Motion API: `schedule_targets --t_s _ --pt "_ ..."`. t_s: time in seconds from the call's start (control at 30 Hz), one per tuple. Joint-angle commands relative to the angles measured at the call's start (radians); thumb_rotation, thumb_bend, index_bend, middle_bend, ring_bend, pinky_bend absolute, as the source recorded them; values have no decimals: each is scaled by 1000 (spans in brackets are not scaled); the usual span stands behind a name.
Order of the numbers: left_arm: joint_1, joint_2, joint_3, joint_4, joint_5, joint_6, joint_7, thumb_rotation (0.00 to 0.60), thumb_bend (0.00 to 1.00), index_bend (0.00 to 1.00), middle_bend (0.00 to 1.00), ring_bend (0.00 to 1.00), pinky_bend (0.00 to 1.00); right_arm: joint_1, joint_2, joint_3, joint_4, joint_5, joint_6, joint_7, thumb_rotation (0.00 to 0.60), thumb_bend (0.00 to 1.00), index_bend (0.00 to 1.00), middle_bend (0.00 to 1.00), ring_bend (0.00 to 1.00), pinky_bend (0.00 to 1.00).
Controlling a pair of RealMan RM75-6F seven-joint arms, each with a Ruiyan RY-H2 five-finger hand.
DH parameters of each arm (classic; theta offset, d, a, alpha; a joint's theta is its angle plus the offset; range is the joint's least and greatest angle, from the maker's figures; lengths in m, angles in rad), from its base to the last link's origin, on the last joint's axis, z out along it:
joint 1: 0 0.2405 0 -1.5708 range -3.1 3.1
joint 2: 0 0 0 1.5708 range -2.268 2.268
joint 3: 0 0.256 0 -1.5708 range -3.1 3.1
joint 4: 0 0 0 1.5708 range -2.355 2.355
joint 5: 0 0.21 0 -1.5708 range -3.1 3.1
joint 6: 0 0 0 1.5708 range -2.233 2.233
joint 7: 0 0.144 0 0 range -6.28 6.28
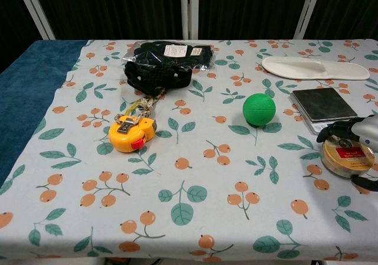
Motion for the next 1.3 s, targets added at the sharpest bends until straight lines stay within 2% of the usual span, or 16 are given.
schedule_targets --t_s 0.03,0.2,0.33,0.5,0.7,0.9,1.07,1.3 --pt "0 1 0 0 1 -1 1 600 49 109 85 0 23 2 20 24 -4 -20 33 38 600 309 404 312 276 319" --pt "0 2 1 -4 3 -1 5 600 50 109 85 0 22 36 36 91 9 8 40 57 600 309 406 311 276 319" --pt "-3 7 3 -12 11 -2 15 600 49 109 85 0 23 92 31 155 43 96 -20 47 600 309 407 311 276 319" --pt "-4 15 -1 -21 8 -2 21 600 50 109 85 0 23 154 -2 200 115 177 -68 15 600 309 409 312 276 320" --pt "-7 18 -4 -21 1 -10 20 600 50 109 85 0 23 203 -48 211 205 259 -119 -8 600 311 410 309 276 294" --pt "-7 21 -4 -24 -4 -14 21 600 49 110 85 0 22 237 -71 205 249 305 -167 8 600 299 395 302 272 273" --pt "-8 23 -5 -26 -5 -16 22 600 49 109 85 0 22 254 -66 192 248 339 -198 10 600 248 262 246 217 225" --pt "-8 26 -4 -33 -1 -13 14 600 49 109 85 0 23 259 -42 174 227 351 -205 44 600 157 66 106 29 78"
